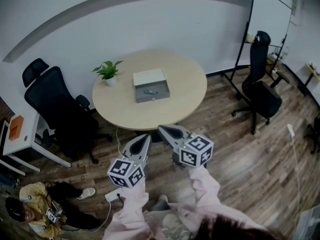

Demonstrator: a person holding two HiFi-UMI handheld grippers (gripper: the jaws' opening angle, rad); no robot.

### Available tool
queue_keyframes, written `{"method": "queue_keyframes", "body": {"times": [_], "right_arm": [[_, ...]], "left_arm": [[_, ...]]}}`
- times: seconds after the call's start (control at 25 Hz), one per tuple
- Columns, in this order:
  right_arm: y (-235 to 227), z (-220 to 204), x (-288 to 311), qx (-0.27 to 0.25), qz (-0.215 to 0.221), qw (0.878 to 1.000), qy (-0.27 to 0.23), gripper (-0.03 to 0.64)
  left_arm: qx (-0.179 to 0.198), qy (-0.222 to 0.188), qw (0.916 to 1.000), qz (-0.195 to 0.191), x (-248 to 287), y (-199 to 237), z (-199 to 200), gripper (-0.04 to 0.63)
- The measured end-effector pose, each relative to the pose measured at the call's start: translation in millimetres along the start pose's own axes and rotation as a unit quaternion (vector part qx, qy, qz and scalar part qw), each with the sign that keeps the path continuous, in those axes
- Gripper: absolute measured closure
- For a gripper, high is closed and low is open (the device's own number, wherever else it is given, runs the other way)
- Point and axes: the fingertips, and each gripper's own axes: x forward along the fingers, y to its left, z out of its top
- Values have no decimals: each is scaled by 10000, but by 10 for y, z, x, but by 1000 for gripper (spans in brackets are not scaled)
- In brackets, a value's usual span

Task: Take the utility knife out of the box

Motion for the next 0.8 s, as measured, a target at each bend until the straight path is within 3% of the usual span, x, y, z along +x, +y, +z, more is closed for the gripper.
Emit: {"method": "queue_keyframes", "body": {"times": [0.36, 0.8], "right_arm": [[-275, 44, 289, 122, 85, 9999, -55, 618], [-655, 62, 544, 185, -64, 9998, 12, 618]], "left_arm": [[-34, 56, 10000, 67, 233, 337, 6, 589], [-139, 128, 9997, -181, 652, 650, 16, 589]]}}
